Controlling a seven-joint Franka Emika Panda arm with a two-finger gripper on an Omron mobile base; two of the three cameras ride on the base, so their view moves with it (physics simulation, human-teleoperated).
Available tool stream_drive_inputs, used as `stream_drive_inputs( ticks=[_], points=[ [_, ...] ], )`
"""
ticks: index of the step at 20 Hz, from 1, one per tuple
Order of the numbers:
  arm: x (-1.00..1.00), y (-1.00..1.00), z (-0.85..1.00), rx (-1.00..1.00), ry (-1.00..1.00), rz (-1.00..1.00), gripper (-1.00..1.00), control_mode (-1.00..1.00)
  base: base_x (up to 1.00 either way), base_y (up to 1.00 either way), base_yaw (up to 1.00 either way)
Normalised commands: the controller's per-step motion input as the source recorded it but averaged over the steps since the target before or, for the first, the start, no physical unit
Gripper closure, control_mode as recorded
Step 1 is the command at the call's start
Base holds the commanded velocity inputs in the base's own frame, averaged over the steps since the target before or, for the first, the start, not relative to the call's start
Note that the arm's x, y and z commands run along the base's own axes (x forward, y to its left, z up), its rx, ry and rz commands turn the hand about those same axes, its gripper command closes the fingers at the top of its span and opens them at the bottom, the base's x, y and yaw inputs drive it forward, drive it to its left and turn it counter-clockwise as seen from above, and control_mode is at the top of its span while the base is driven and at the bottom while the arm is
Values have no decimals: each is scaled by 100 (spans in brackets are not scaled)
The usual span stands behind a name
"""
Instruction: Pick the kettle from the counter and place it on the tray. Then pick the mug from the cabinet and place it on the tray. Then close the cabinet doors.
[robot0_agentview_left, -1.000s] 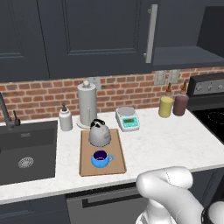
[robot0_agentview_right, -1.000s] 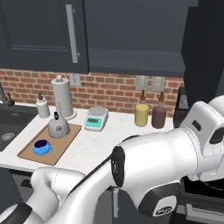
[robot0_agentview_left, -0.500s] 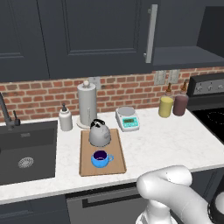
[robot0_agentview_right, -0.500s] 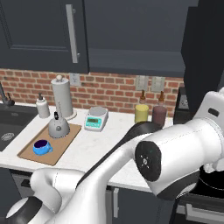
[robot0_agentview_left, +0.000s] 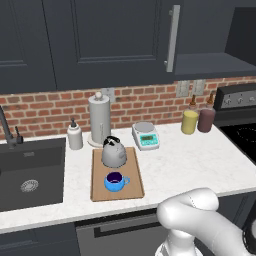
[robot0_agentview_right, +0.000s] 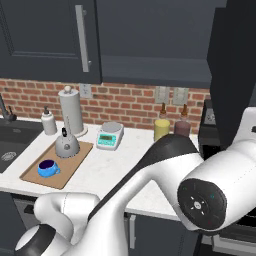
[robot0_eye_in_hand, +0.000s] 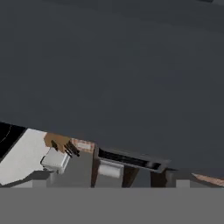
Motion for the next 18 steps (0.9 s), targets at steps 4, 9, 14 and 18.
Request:
stream_drive_inputs(
  ticks=[4,9,14,18],
  points=[
    [39,27,0,-10,15,15,-100,-100,0,0,0],
    [43,24,0,-8,13,14,-100,-100,0,0,0],
    [45,25,0,-7,9,12,-100,-100,0,0,0],
    [37,49,-14,-12,2,11,-100,-100,0,0,0]
  ],
)
